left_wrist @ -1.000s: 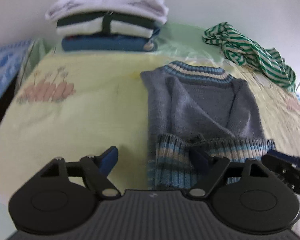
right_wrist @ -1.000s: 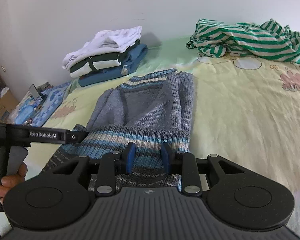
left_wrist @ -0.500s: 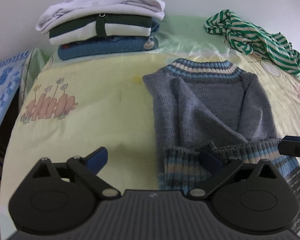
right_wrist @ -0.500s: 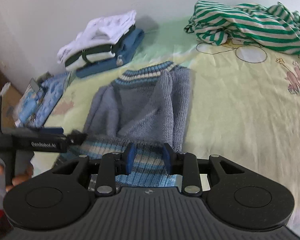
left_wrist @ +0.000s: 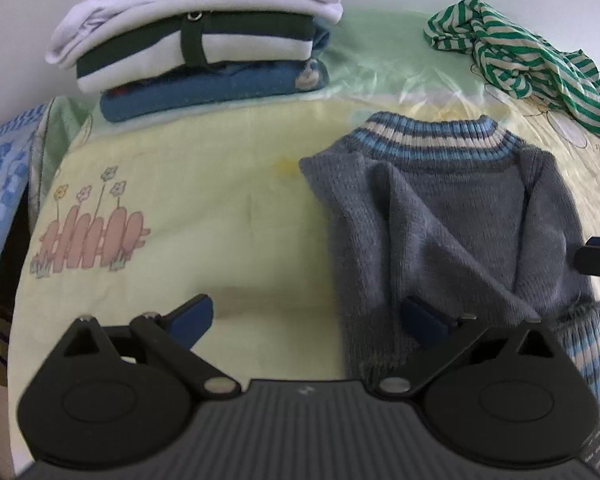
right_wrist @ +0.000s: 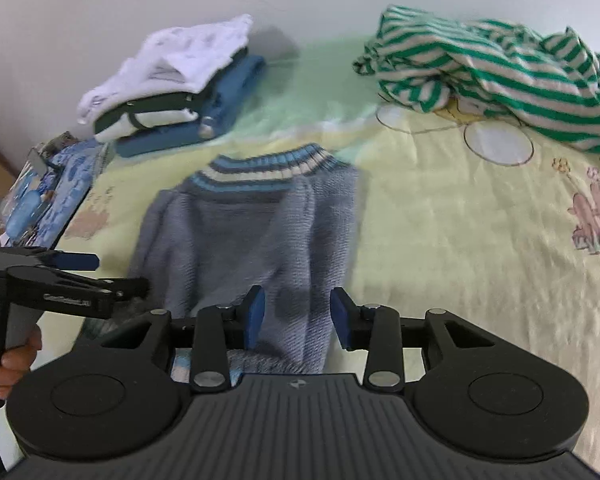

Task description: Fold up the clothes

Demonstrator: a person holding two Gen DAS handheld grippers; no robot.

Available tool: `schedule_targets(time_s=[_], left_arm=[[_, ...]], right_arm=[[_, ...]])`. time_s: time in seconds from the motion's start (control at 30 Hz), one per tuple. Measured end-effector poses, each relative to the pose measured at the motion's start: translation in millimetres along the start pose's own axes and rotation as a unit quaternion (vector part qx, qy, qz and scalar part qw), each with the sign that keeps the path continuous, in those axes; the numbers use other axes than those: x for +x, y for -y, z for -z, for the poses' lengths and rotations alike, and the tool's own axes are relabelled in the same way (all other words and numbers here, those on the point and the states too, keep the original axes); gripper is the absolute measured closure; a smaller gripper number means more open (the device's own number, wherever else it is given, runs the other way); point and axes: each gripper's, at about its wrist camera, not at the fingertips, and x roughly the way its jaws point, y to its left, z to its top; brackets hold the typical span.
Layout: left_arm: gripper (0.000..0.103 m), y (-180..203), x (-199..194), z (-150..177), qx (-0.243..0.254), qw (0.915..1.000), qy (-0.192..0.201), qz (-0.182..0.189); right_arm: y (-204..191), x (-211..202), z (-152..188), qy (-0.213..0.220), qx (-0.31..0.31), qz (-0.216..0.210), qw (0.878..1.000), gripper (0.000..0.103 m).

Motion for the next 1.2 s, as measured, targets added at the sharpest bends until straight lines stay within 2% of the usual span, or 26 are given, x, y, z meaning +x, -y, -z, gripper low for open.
schedule_targets(time_s=[0.23, 0.57, 0.77, 0.93, 1.2], left_arm=[[0.001, -2.3, 4.7, -6.8, 0.001, 0.9999, 0.004, 0.012], [0.001, -13.2, 10.0, -8.0, 0.001, 0.9982, 0.016, 0.058], [0.001, -14.4, 20.5, -20.6, 0.015, 0.9954, 0.033, 0.089], [0.001, -6.6, 28.5, -31.1, 0.037, 0.9944, 0.041, 0.090], [0.001, -3.9, 37.3, -44.1, 0.057, 0.9916, 0.049, 0.105]], right_arm=[[5.5, 10.4, 1.1, 0.003, 0.019, 0.004, 1.000, 0.064], [5.5, 15.6, -0.2, 0.029, 0.020, -0.007, 0.999, 0.064], [12.0, 23.3, -13.5, 0.030, 0.038, -0.013, 0.999, 0.064], [14.8, 33.4, -26.3, 0.033, 0.025, -0.021, 0.999, 0.063], [28.8, 48.3, -47.0, 0.033, 0.046, -0.046, 0.997, 0.063]])
